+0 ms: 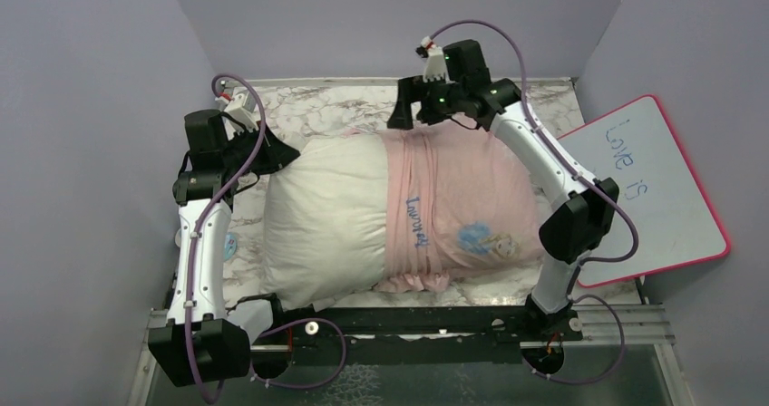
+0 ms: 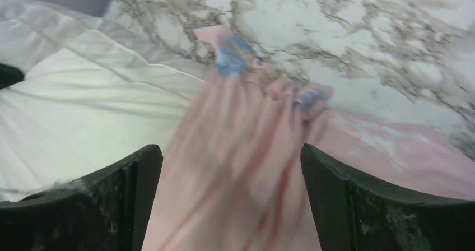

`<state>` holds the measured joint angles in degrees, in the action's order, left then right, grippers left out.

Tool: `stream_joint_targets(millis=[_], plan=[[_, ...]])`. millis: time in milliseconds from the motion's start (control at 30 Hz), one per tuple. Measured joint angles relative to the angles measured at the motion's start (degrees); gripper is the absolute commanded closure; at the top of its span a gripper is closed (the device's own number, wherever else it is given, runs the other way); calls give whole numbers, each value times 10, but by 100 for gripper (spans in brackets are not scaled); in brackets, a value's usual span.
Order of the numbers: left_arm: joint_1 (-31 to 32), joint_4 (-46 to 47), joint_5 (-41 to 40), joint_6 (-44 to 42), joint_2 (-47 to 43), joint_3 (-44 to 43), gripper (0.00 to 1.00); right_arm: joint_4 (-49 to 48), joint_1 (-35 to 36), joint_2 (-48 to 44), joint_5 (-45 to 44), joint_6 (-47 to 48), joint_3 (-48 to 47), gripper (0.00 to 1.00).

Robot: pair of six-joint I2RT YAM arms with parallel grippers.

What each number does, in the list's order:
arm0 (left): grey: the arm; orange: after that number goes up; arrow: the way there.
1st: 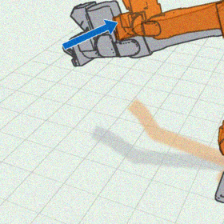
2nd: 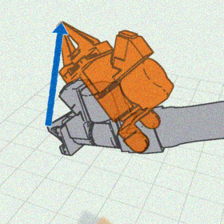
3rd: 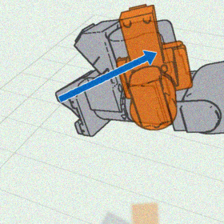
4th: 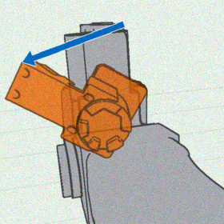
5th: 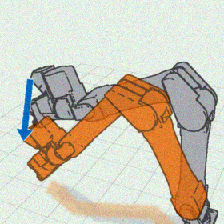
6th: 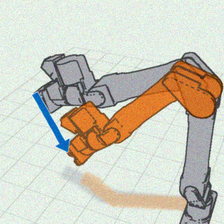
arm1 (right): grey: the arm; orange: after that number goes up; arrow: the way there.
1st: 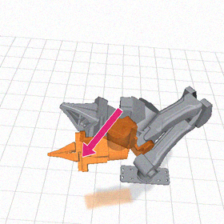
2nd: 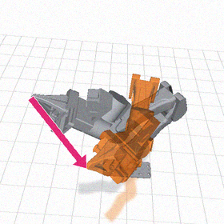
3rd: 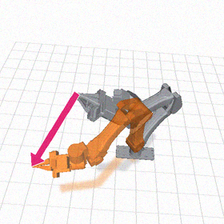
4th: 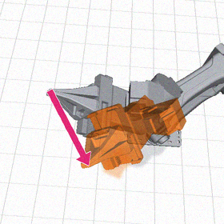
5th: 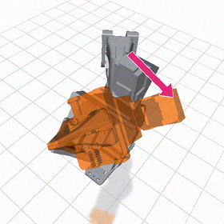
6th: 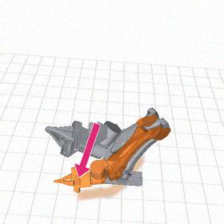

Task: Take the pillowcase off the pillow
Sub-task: Remove the pillow from the pillowcase.

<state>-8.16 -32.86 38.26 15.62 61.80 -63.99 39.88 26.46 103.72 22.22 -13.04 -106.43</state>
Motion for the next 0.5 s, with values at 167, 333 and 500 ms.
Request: stream_joint_targets(millis=[167,333,500], plan=[[0,3,-3,12,0,2,100,3,71,42,-4,22,-39,2],[1,8,-29,32,0,10,100,5,85,70,-51,21,-4,25],[2,11,-57,54,0,19,100,-38,83,39,-132,14,63,69]])
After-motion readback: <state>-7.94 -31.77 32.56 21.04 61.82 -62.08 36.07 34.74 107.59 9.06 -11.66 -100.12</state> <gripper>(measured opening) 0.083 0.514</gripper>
